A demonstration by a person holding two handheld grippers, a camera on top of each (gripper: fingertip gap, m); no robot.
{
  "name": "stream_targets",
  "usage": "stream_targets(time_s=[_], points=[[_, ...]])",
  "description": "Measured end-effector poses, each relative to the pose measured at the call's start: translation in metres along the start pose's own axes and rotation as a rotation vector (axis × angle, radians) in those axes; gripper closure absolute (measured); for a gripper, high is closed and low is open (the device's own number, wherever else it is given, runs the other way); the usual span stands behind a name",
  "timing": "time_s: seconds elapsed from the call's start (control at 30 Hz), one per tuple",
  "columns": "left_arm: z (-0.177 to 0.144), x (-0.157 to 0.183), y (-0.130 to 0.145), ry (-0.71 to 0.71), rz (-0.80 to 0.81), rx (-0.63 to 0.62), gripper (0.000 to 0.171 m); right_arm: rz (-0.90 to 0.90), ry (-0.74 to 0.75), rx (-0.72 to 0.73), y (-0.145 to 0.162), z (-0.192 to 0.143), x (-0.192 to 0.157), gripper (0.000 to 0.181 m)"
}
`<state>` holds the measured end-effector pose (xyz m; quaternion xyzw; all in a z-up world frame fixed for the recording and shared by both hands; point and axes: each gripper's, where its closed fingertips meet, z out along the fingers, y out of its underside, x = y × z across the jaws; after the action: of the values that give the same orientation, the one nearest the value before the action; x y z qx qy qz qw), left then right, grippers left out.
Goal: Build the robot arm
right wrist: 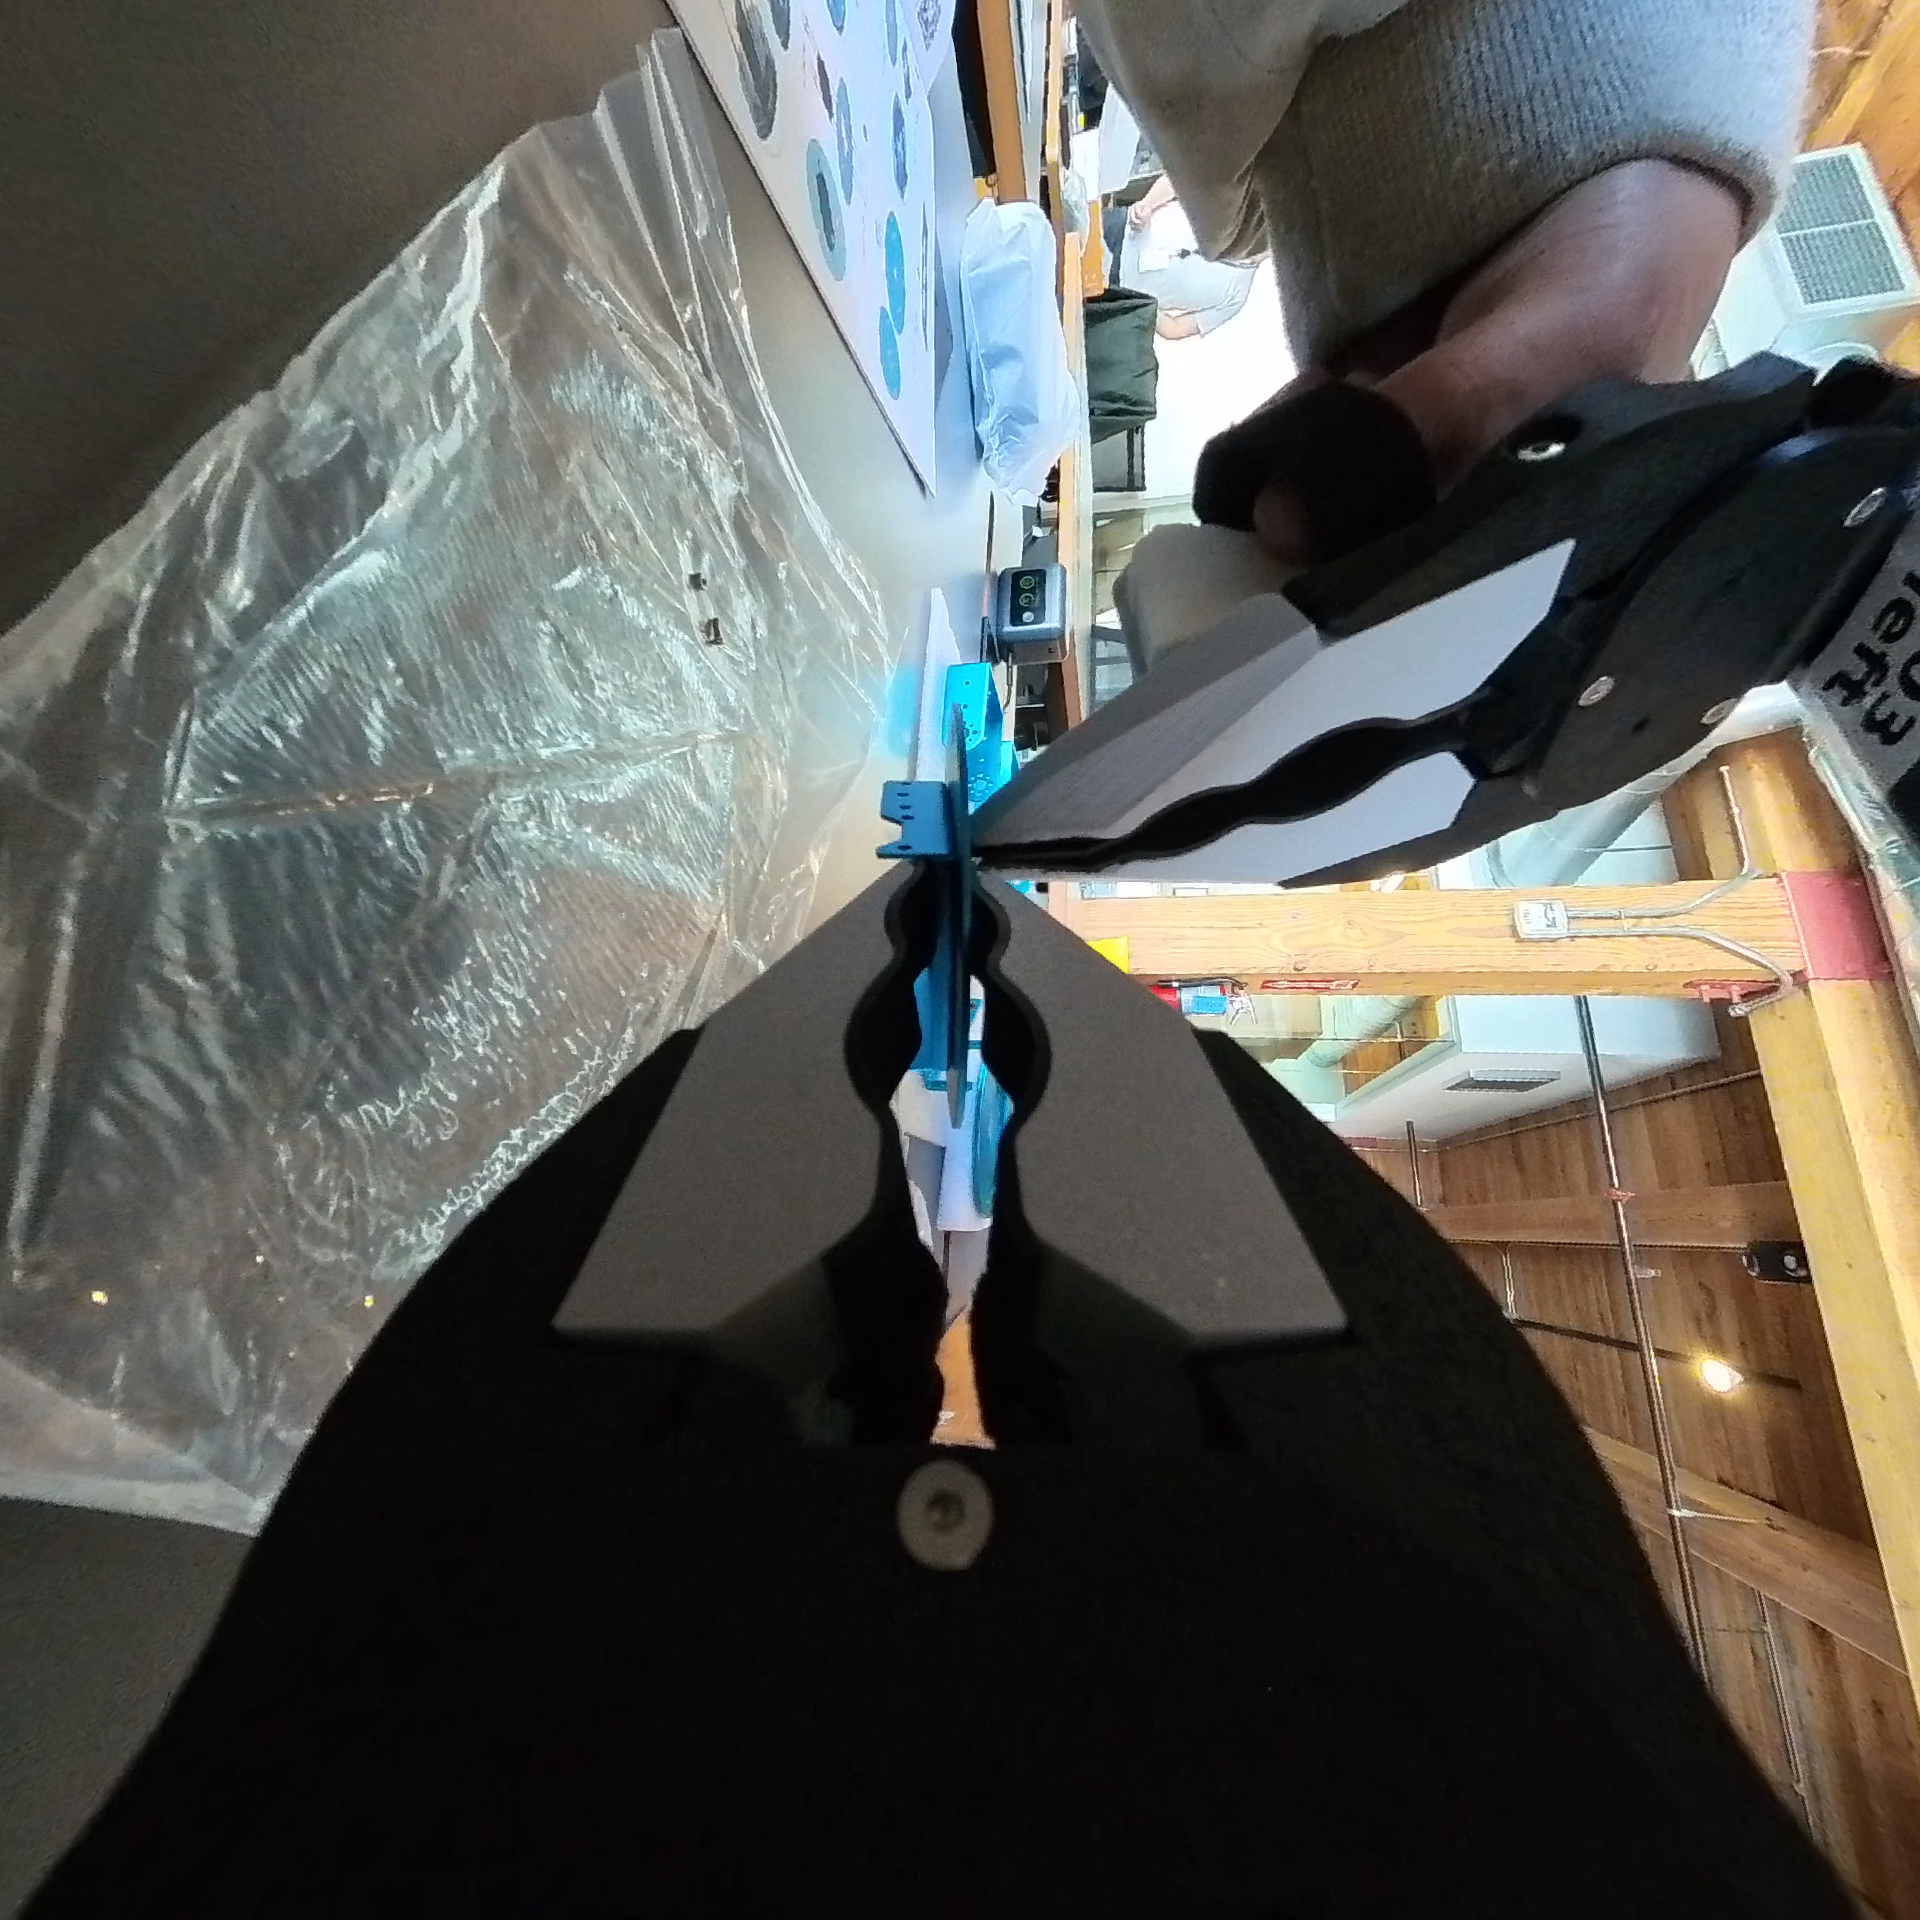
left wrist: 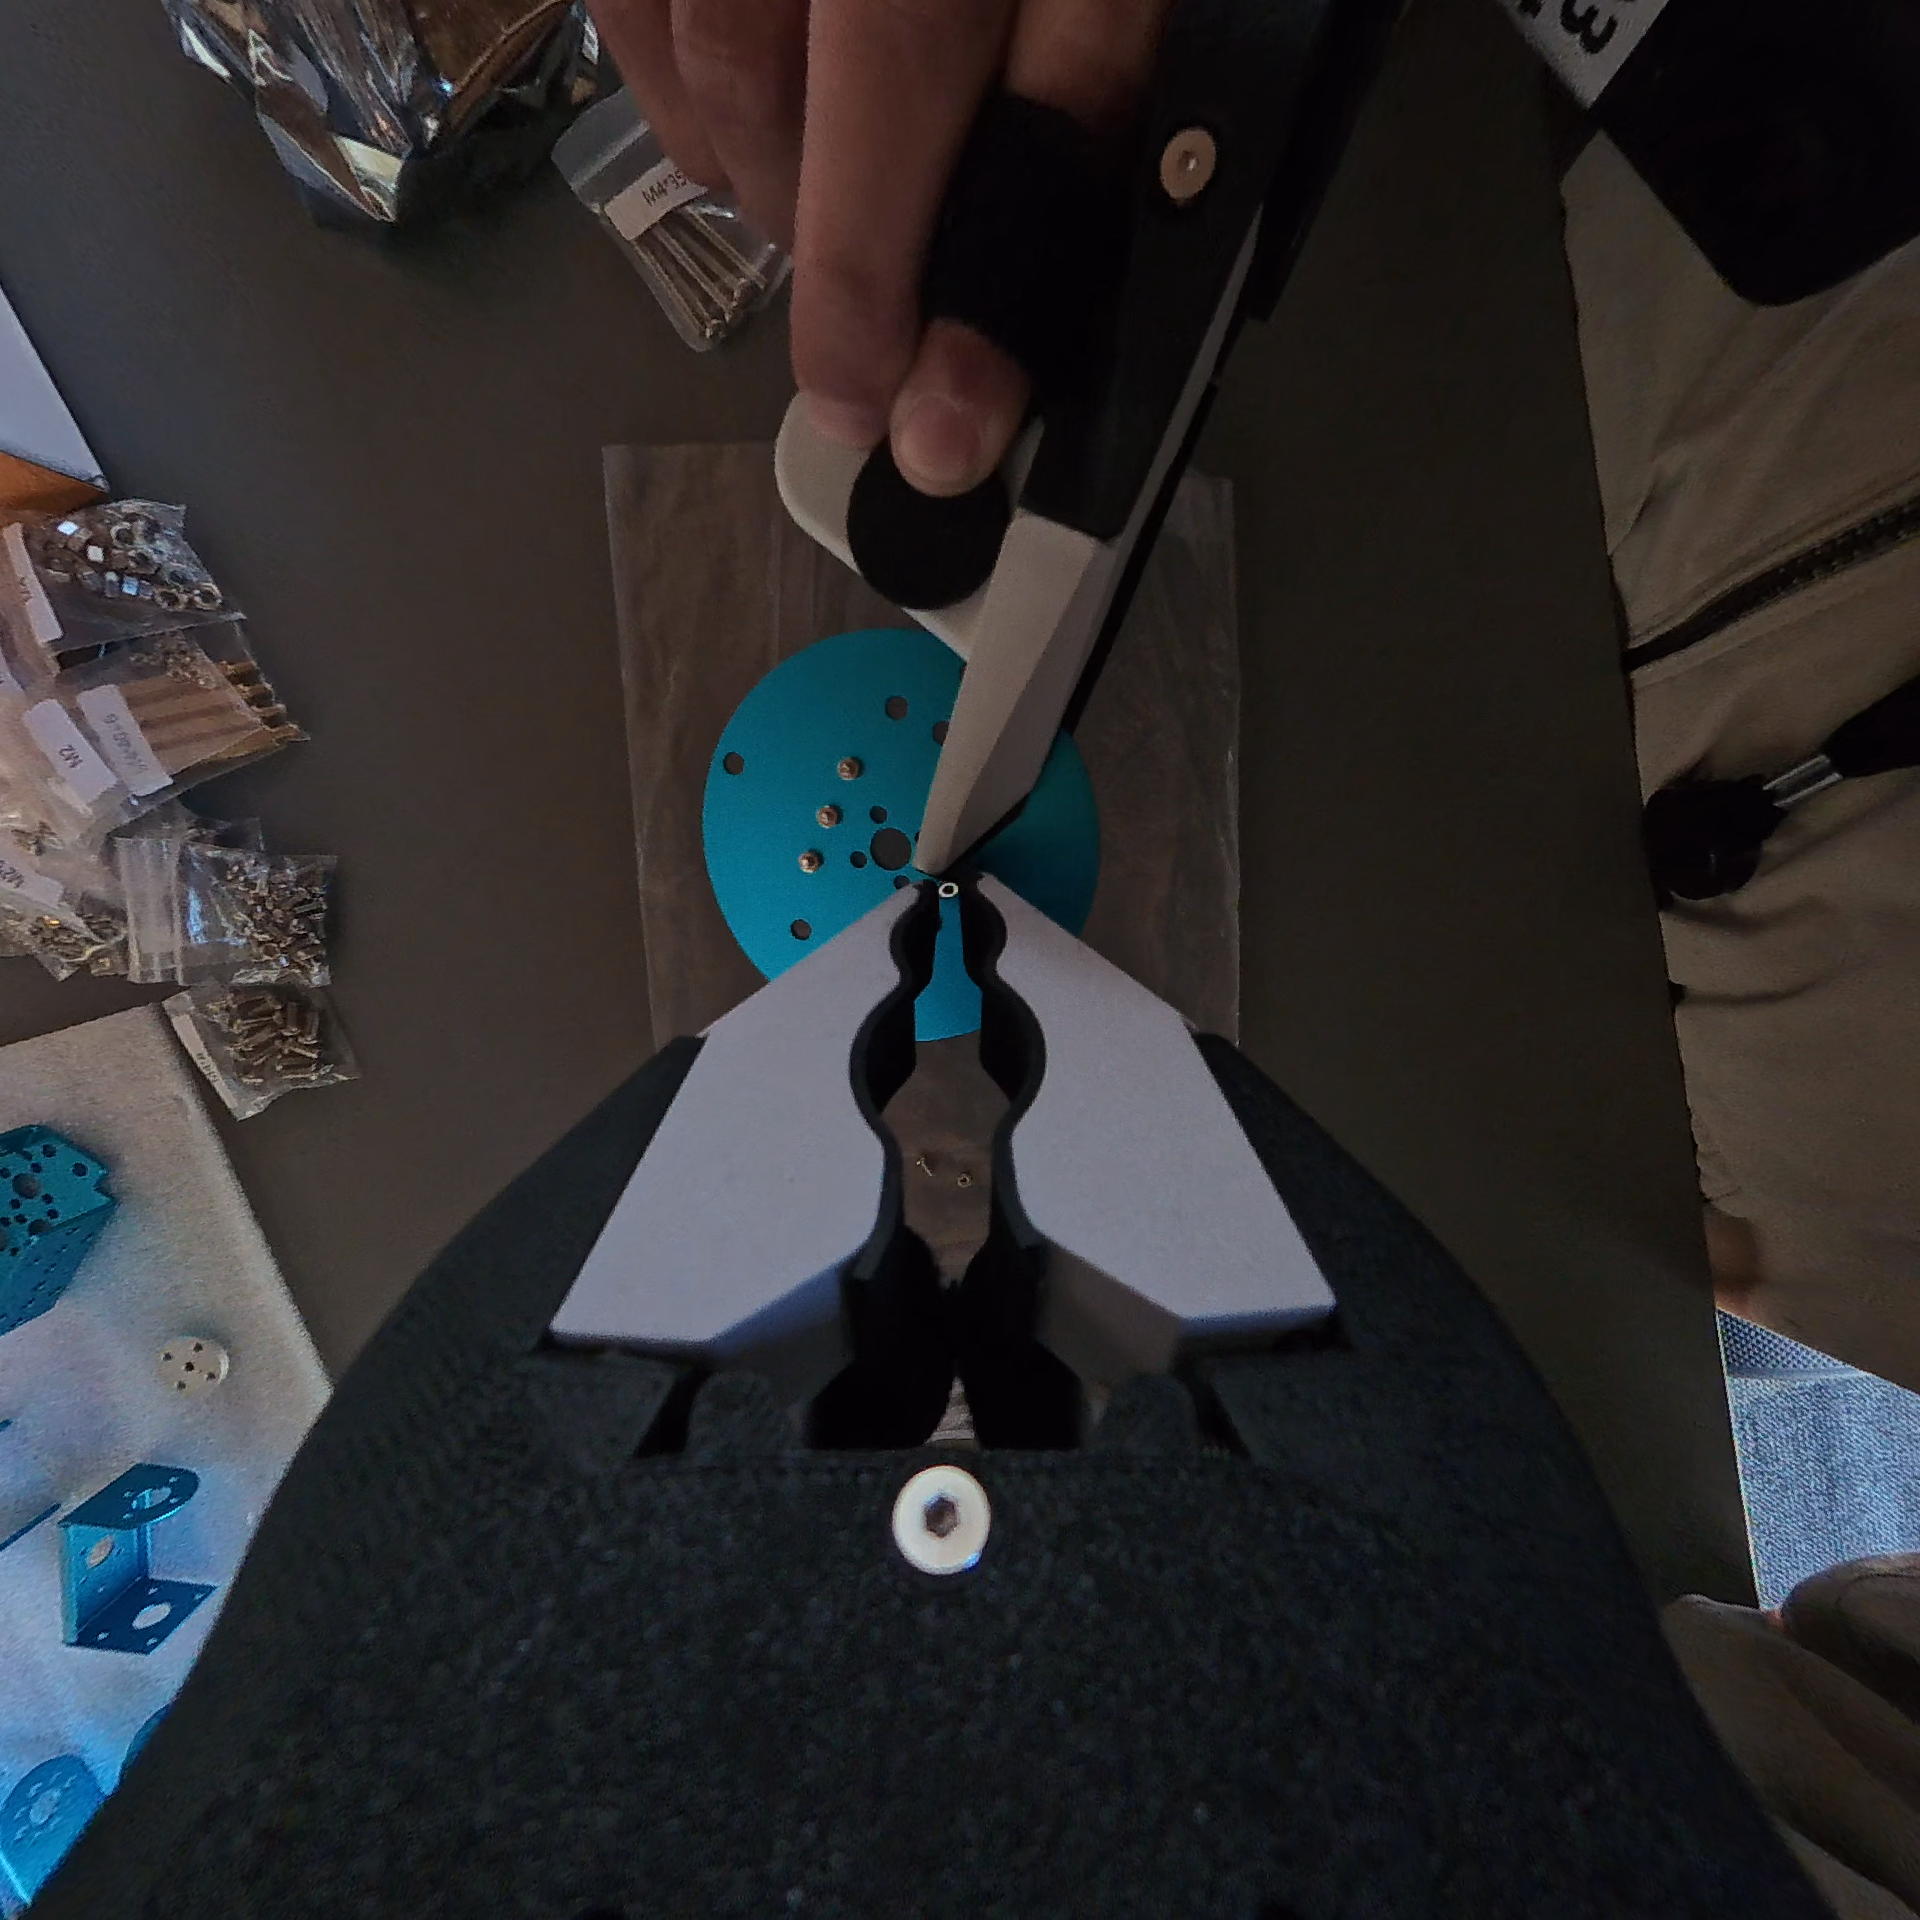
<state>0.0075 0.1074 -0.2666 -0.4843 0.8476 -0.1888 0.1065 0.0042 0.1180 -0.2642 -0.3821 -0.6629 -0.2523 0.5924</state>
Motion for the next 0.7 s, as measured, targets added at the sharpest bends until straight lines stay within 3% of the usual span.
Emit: stream_targets(time_s=[0.7], points=[[-0.0011, 0.0004, -0.0013, -0.006, -0.001, -0.009, 0.167, 0.02, -0.005, 0.009, -0.0011, -0.0004, 0.0009, 0.179]])
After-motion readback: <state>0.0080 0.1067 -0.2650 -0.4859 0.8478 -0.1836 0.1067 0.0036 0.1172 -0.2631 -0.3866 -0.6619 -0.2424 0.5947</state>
